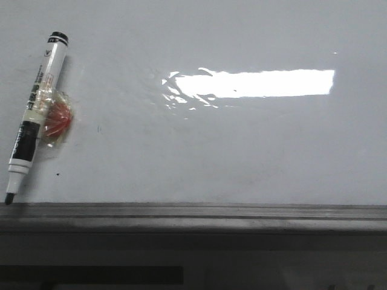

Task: Write number 6 on whiteboard

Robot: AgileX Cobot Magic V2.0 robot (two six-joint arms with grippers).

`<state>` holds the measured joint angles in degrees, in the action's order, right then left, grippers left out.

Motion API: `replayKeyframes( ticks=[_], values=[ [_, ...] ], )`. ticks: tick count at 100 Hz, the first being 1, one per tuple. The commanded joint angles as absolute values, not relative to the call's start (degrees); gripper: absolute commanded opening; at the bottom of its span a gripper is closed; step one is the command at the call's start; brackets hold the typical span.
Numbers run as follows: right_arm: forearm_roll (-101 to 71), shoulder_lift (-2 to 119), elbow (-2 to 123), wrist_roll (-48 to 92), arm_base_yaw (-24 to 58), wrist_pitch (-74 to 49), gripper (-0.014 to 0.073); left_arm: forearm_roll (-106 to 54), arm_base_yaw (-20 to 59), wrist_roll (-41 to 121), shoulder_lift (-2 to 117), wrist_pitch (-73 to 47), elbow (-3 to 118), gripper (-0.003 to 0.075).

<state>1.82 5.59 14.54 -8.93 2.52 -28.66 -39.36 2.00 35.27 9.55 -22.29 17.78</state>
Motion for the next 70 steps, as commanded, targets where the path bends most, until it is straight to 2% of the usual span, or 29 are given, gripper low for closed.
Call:
replayKeyframes(
  ticks=[1,27,70],
  values=[
    [2.0,6.7,16.2,-8.9,2.6,-23.8,-0.0064,-49.9,2.0,47.0,12.3,-19.5,19.5,0.0430],
    [2.2,6.7,16.2,-8.9,2.6,-23.7,-0.0064,-70.8,2.0,68.9,16.2,-25.0,19.5,0.0429],
    [2.0,6.7,16.2,-8.9,2.6,-24.7,-0.0064,-72.7,2.6,70.3,17.1,-18.4,19.5,0.0429]
  ],
)
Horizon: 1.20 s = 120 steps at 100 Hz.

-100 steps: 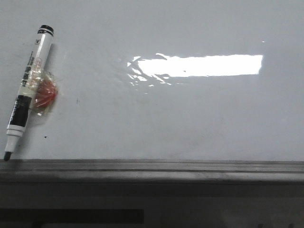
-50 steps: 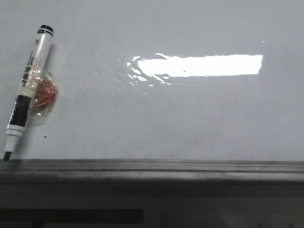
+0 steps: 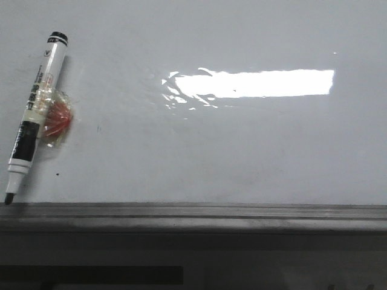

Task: Write number 6 on whiteboard

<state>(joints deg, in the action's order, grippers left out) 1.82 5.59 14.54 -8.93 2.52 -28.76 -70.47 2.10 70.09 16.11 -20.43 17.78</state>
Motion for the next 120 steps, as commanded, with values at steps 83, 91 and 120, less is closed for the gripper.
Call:
replayKeyframes(
  ticks=[83,91,120],
  values=[
    [2.0,6.7,16.2,-8.9,2.6,-24.7,-0.0064,-38.0,11.7,34.0,17.1,-19.1,20.8,0.0430],
    [2.0,6.7,16.2,-8.9,2.6,-24.7,-0.0064,-29.8,15.0,26.1,17.1,-17.4,20.8,0.0430],
    [2.0,6.7,16.2,-8.9,2.6,-24.7,-0.0064,-3.5,29.7,3.3,17.1,-11.2,20.6,0.0430]
  ],
)
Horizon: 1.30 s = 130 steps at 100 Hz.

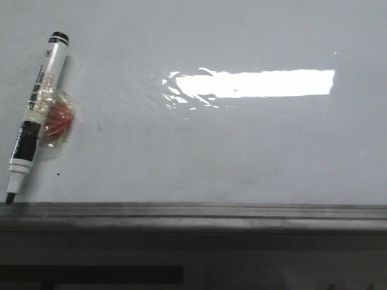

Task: Write number 6 on whiteboard

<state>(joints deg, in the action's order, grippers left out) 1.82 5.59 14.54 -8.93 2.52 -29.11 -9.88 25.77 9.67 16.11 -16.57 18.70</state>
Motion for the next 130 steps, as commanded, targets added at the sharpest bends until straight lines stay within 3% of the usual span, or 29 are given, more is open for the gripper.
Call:
replayKeyframes(
  ticks=[1,37,130],
  values=[
    [2.0,6.7,16.2,-8.9,2.6,-24.7,-0.0064,-2.9,30.0,3.1,17.1,-11.0,20.6,0.0430],
    [2.0,6.7,16.2,-8.9,2.6,-24.7,-0.0064,-4.1,39.8,2.4,22.0,-9.4,20.1,0.0432],
    [2.0,6.7,16.2,-8.9,2.6,-24.6,-0.0064,-11.8,42.5,2.5,42.7,-1.3,20.1,0.0432]
  ],
)
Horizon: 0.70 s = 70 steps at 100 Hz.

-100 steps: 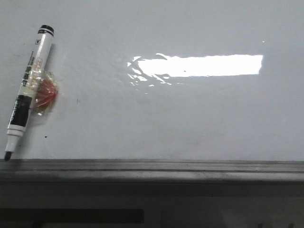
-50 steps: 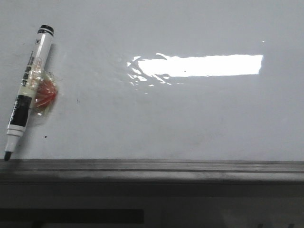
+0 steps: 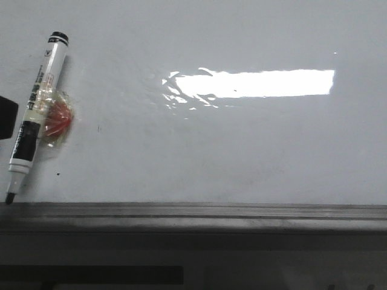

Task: Write number 6 on whiteboard

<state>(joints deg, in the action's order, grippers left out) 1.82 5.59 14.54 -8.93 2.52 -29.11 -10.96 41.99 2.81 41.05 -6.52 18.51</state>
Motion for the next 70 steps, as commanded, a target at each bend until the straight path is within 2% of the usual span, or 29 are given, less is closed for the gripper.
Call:
replayKeyframes(
  ticks=[1,70],
  values=[
    [2.0,6.7,16.2,-8.9,2.6,-24.6,-0.0064,-11.8,42.5,2.5,42.8,-1.3,20.1,0.0432],
    [2.0,6.7,16.2,-8.9,2.6,-24.5,-0.0064,-11.9,42.5,2.5,54.6,5.5,20.3,0.0430]
  ],
)
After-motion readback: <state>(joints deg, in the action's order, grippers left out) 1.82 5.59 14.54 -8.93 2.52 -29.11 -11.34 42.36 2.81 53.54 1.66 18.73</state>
